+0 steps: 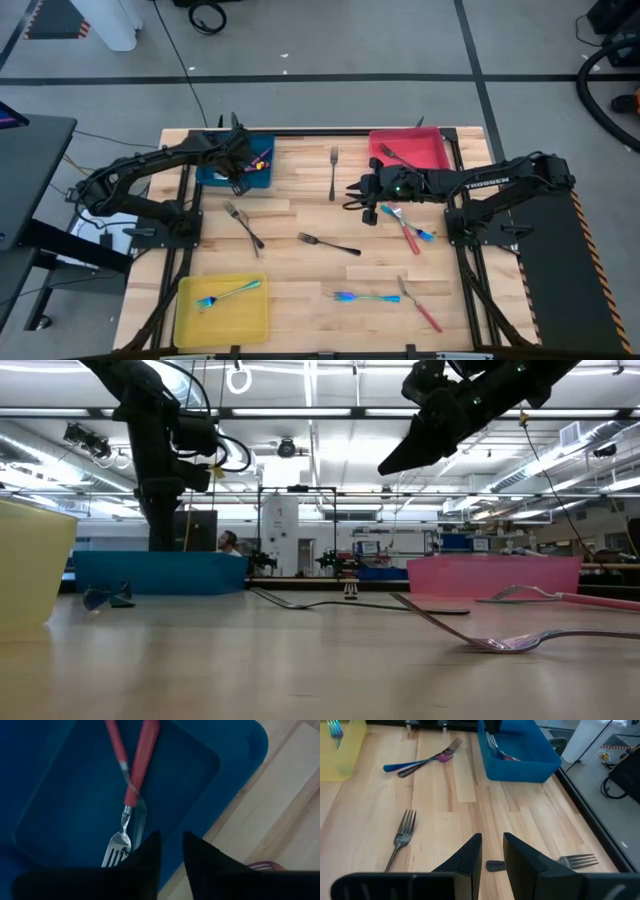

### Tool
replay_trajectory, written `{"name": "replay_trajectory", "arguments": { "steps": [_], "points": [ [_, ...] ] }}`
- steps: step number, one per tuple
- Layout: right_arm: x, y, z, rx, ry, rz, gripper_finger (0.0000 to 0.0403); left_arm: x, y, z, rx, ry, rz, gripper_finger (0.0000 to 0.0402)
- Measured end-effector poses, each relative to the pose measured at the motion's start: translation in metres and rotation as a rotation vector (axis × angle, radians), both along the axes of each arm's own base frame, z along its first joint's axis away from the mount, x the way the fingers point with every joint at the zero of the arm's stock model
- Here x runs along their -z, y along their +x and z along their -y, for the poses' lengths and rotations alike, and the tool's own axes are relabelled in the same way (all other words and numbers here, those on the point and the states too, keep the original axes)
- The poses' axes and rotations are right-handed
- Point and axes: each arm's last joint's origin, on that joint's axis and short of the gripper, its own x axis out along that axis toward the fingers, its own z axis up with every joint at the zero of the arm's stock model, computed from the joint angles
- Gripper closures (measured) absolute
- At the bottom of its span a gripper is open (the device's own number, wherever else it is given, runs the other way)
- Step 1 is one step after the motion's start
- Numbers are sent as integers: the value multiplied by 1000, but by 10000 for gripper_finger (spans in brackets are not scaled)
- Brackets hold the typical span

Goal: Sort silverware by color (type)
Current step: Put the red fork into the blue bin, then put the black fork into the red bin

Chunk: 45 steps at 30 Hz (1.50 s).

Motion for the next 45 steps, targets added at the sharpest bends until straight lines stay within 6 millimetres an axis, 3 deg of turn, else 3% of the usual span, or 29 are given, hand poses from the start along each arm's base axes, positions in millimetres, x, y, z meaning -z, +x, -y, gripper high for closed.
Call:
{"name": "replay_trajectory", "arguments": {
  "steps": [5, 11, 21, 37, 45],
  "points": [
    [0, 0, 1, 38, -23, 1, 315, 0, 0, 0, -1, 4, 5, 298],
    [3, -4, 6, 196, -107, -50, 315, -1, 5, 2, 21, 17, 22, 297],
    [9, -10, 11, 243, -122, -131, 315, -3, 21, 15, 64, 41, 84, 297],
    [4, -21, 68, 508, -153, -105, 315, -25, 25, 43, 102, 77, 217, 297],
    [5, -25, 79, 550, -148, -108, 315, -37, 29, 64, 158, 88, 309, 297]
  ]
}}
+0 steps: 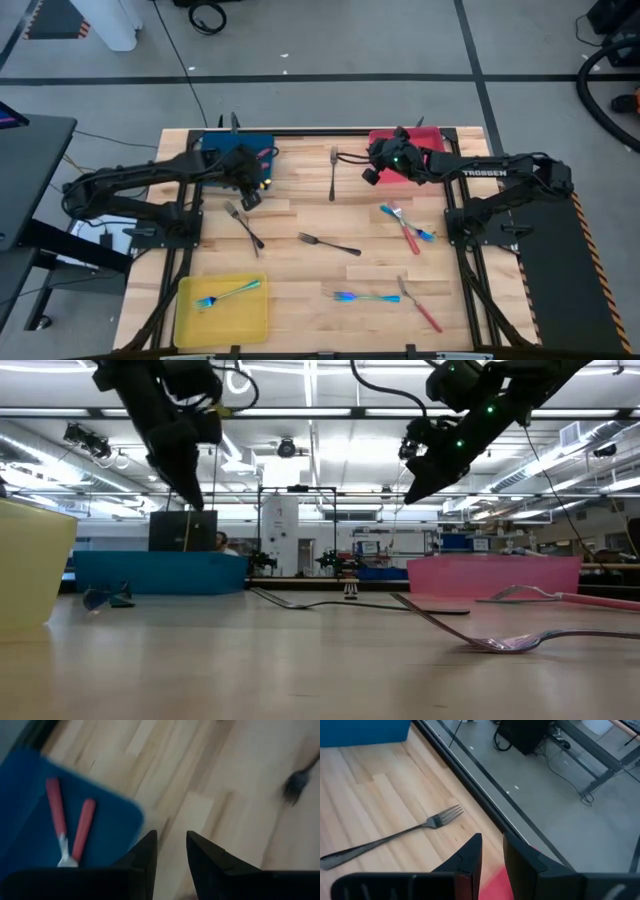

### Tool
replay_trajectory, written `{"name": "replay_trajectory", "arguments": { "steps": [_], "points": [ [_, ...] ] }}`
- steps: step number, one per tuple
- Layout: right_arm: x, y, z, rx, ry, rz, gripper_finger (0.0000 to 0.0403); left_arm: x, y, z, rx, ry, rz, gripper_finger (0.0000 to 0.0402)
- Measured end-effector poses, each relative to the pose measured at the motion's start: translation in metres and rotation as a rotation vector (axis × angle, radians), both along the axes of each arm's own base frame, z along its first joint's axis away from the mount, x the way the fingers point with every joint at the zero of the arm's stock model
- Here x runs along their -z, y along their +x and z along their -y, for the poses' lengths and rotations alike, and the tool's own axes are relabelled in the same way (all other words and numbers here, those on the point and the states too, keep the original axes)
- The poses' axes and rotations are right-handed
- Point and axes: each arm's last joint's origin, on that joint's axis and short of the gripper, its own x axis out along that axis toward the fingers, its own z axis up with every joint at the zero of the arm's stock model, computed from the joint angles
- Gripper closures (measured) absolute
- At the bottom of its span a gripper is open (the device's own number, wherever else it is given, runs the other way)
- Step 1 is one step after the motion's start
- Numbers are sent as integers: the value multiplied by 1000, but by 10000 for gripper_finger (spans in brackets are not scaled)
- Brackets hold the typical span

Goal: Sort silverware by color (type)
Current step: Put the black fork into the red bin

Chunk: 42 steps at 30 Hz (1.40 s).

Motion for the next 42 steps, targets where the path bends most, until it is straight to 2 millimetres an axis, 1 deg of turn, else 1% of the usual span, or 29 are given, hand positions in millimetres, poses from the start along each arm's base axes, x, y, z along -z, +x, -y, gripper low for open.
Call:
{"name": "replay_trajectory", "arguments": {
  "steps": [4, 8, 12, 18, 21, 23, 25, 27, 29, 35, 42],
  "points": [
    [3, -1, -2, 8, 28, -18, 315, -7, 11, 5, 73, 61, 102, 297],
    [11, -5, -11, 39, 131, -33, 315, -13, 19, 9, 154, 131, 160, 297],
    [19, -9, -22, 36, 292, -47, 315, -13, 20, 11, 207, 167, 153, 297],
    [28, -14, -35, -6, 585, -64, 315, -13, 20, 11, 208, 168, 153, 297],
    [33, -20, -40, 54, 729, -84, 315, -13, 20, 11, 205, 166, 153, 297],
    [36, -27, -43, 125, 814, -125, 315, -13, 20, 11, 205, 165, 154, 297],
    [40, -34, -47, 212, 862, -181, 315, -13, 20, 11, 204, 165, 154, 297],
    [42, -41, -53, 279, 889, -237, 315, -13, 20, 11, 204, 165, 154, 297],
    [43, -44, -56, 308, 902, -263, 315, -13, 20, 10, 205, 166, 154, 297],
    [42, -40, -61, 305, 909, -224, 315, -13, 20, 10, 248, 200, 141, 297],
    [41, -35, -60, 283, 891, -178, 315, -13, 20, 10, 256, 206, 138, 297]
  ]
}}
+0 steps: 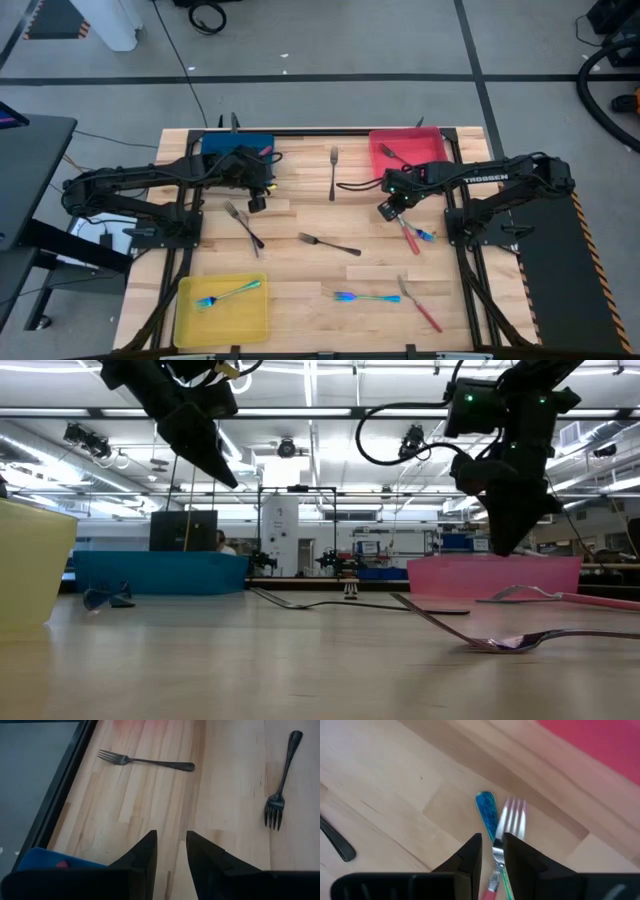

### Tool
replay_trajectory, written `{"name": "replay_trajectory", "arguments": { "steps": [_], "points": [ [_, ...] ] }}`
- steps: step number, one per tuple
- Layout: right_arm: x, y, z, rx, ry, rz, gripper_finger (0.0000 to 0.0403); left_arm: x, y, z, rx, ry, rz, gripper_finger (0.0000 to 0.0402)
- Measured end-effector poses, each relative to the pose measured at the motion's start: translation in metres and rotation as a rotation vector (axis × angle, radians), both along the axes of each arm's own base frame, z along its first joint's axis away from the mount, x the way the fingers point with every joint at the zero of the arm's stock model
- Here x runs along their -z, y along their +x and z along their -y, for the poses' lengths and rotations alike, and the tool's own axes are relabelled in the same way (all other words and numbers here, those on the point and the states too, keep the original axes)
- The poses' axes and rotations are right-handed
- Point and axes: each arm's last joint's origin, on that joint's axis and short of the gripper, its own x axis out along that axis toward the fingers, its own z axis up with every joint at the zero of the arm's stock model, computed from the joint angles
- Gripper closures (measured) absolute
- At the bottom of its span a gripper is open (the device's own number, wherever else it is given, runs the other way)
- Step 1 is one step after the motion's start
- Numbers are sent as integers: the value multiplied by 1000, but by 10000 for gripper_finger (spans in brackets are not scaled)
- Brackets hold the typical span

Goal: Sort silverware by color (type)
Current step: Put the black fork into the red bin

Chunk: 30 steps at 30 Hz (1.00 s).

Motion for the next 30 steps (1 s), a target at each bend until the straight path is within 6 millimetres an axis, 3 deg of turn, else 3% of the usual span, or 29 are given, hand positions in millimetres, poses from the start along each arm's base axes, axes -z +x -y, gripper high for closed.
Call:
{"name": "replay_trajectory", "arguments": {
  "steps": [13, 22, 30],
  "points": [
    [-5, 14, 1, -16, -41, 147, 315, -3, 3, -1, 53, 68, 24, 297],
    [-27, 47, -13, -367, -207, 499, 315, -3, 3, -1, 32, 46, 34, 297],
    [-32, 53, -20, -586, -313, 552, 298, -4, 3, -1, -10, 3, 54, 297]
  ]
}}
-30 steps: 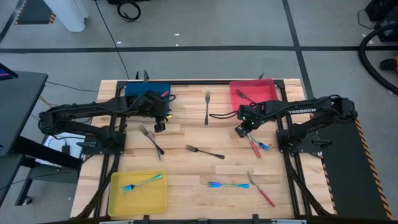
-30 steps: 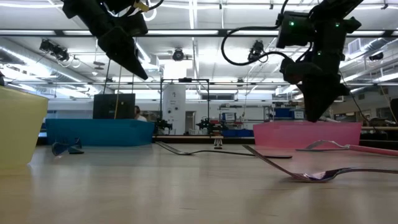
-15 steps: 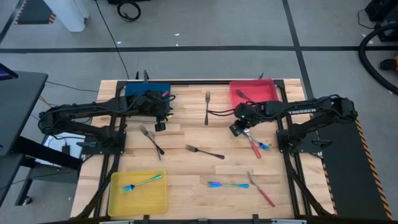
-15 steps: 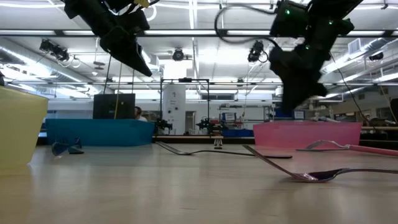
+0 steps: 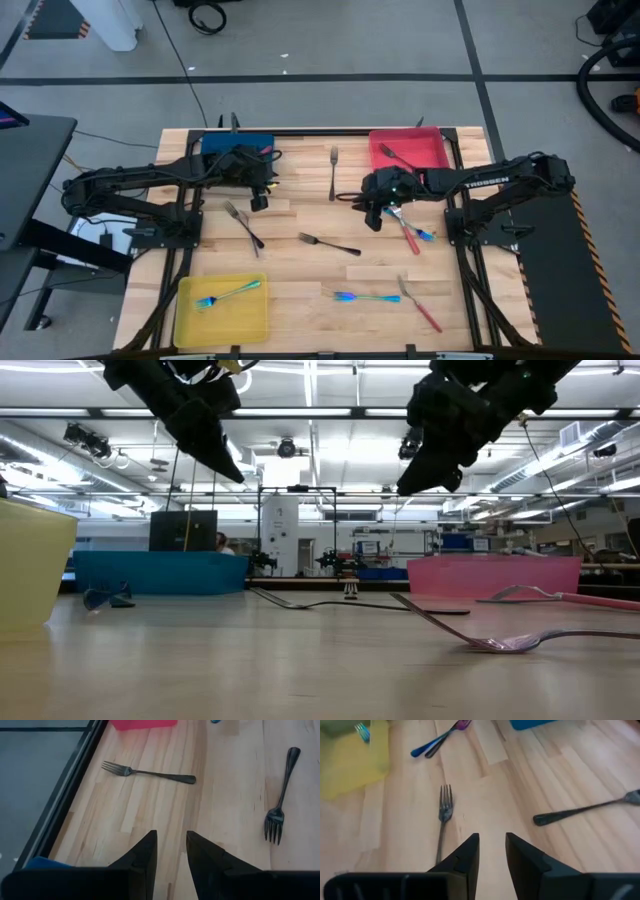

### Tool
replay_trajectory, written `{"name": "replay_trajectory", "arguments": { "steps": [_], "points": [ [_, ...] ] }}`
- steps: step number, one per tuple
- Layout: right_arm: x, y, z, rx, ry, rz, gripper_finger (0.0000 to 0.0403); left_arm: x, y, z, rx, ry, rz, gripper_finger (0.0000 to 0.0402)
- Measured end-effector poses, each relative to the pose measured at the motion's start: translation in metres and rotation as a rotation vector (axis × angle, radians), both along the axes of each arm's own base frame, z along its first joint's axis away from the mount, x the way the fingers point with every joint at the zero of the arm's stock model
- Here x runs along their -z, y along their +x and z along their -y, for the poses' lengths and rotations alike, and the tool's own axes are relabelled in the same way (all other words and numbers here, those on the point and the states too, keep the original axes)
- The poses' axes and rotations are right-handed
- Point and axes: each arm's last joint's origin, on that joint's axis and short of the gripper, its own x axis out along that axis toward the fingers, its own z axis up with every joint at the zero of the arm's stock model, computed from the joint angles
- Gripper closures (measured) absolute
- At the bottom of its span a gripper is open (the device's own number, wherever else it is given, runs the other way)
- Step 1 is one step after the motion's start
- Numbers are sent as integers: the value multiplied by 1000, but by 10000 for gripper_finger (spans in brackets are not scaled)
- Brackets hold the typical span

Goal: Sort silverware by color (type)
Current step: Put the black fork into the red bin

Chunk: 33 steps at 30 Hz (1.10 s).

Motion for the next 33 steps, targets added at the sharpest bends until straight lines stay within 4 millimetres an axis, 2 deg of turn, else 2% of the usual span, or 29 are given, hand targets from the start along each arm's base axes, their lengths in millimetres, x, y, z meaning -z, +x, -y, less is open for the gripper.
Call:
{"name": "replay_trajectory", "arguments": {
  "steps": [4, 7, 10, 19, 23, 28, 33],
  "points": [
    [7, 9, -1, -11, -9, 11, 289, -3, 2, -1, -1, 8, 34, 297],
    [23, 22, -6, -58, -35, -14, 288, -6, 5, -1, -13, 8, 87, 297],
    [42, 34, -13, -120, -77, -40, 288, -8, 6, -2, -13, 15, 111, 297],
    [75, 61, -42, -236, -101, -24, 288, -8, 6, -2, -13, 15, 111, 297],
    [82, 77, -52, -297, -141, -42, 288, -8, 6, -2, -13, 15, 111, 297],
    [84, 94, -55, -295, -134, -44, 288, -8, 6, -2, -24, 1, 116, 297],
    [94, 98, -56, -252, -62, -84, 288, -8, 6, -2, -29, -5, 116, 297]
  ]
}}
